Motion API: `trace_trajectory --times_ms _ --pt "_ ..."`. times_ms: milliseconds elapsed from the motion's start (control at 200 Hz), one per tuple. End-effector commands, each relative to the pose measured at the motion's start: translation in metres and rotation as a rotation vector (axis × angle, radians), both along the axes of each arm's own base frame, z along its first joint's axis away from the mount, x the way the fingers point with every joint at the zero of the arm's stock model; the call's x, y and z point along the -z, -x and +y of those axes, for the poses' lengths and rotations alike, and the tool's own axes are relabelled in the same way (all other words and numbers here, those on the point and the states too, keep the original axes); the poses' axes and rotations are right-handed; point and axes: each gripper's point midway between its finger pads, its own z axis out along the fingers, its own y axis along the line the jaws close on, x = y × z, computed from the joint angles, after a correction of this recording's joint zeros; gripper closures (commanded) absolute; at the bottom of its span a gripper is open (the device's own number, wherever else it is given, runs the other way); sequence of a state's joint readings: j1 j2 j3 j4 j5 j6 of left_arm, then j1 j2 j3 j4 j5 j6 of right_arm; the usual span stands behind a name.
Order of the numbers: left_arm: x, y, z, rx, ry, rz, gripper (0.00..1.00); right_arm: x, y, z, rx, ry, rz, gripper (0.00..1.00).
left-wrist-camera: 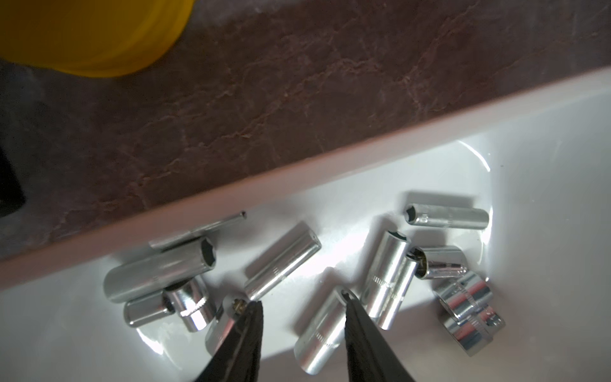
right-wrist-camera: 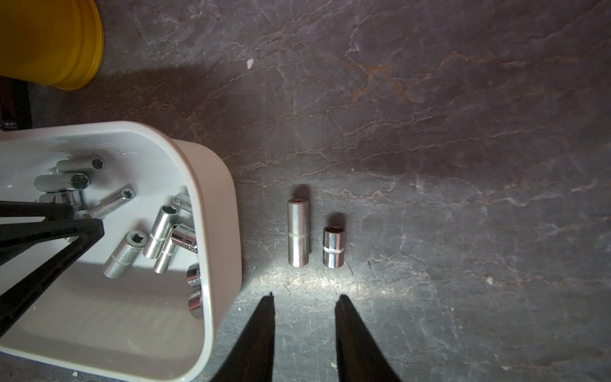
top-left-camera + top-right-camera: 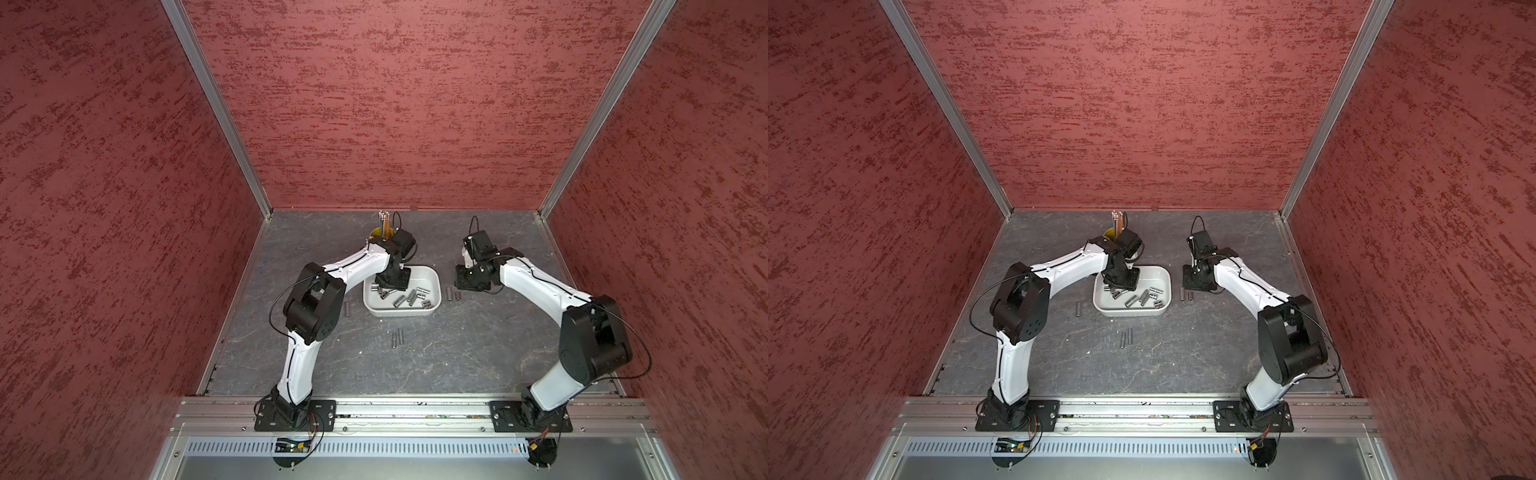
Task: Take out the socket from the storage box
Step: Pick up the socket head from the storage box.
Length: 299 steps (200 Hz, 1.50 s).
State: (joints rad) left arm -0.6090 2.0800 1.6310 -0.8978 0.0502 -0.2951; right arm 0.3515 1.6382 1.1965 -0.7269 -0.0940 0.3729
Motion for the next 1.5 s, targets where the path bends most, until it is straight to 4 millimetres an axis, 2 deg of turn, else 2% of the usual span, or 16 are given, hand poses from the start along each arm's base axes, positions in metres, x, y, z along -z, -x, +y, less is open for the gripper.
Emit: trace_trajectory --times_ms 0,326,551,691,887,1062,1298,1493 --pt "0.004 -0.008 -0.005 0.033 0.018 0.001 0.56 -0.004 -0.002 0.002 -0.013 -0.016 -0.022 0.66" --pt "0.028 -0.018 -0.001 0.039 -0.027 0.019 0.59 -0.001 -0.002 0.005 -0.018 -0.026 -0.008 0.66" --pt "0.054 -0.014 0.008 0.004 -0.052 0.074 0.68 0.003 0.000 0.006 -0.022 -0.030 0.004 0.65" --pt "0.058 -0.013 0.008 -0.002 -0.053 0.081 0.78 0.004 0.000 0.006 -0.022 -0.029 0.007 0.65" --pt "0.044 -0.023 0.010 -0.018 -0.053 0.039 0.89 0.004 0.000 0.006 -0.022 -0.030 0.008 0.65" --pt "0.017 -0.030 0.005 -0.033 -0.013 -0.010 0.95 0.004 0.000 0.006 -0.022 -0.029 0.005 0.65" --pt "-0.023 -0.020 -0.003 -0.041 0.064 -0.055 0.98 0.003 0.000 0.005 -0.021 -0.022 0.004 0.65" --pt "-0.044 -0.009 0.000 -0.059 0.093 -0.063 0.99 0.004 0.000 0.005 -0.024 -0.022 0.005 0.66"
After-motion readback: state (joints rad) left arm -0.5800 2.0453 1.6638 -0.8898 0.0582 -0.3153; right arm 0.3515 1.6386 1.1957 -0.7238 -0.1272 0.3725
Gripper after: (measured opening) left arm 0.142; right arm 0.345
